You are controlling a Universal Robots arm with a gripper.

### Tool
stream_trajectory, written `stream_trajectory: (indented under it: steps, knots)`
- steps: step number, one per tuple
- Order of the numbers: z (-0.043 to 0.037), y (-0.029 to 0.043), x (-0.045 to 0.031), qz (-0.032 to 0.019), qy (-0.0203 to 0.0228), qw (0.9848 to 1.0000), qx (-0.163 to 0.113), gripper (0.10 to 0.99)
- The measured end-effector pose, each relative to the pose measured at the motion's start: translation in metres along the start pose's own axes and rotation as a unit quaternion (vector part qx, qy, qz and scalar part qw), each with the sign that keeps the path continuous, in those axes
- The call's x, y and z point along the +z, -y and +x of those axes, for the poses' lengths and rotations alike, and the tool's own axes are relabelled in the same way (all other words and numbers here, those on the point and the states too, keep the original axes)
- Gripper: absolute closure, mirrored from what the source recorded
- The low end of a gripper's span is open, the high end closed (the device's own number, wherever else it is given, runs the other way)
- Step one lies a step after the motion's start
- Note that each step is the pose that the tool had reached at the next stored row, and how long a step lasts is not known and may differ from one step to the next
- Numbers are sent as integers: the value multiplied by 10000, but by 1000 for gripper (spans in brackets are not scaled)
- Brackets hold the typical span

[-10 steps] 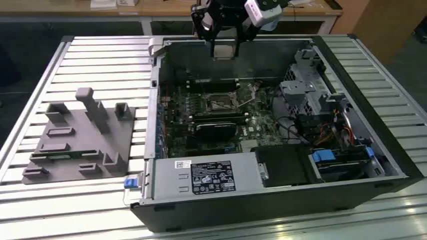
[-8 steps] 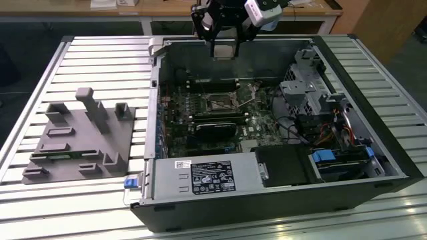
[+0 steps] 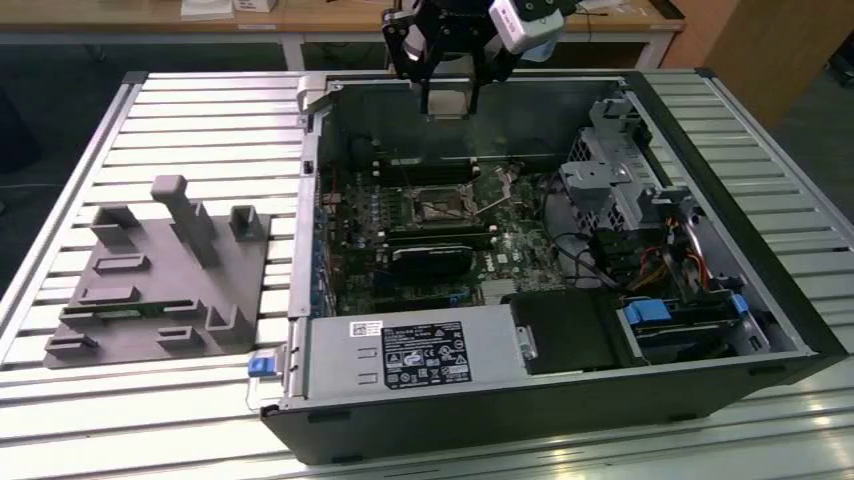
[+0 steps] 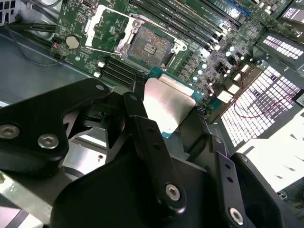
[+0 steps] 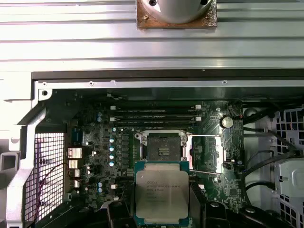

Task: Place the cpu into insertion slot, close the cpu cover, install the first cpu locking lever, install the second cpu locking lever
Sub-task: 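Place the cpu into insertion slot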

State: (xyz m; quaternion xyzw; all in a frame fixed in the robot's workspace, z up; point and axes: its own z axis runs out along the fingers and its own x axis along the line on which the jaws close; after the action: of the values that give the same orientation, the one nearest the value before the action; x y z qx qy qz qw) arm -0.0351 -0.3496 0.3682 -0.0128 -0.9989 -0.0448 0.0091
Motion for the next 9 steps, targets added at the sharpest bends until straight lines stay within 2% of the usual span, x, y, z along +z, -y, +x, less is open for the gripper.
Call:
stream_trajectory:
  steps: [3, 9]
  knots:
    - [-1, 0, 7, 3, 1, 10000, 0, 545]
    - [-2, 7, 76, 2, 2, 10000, 0, 545]
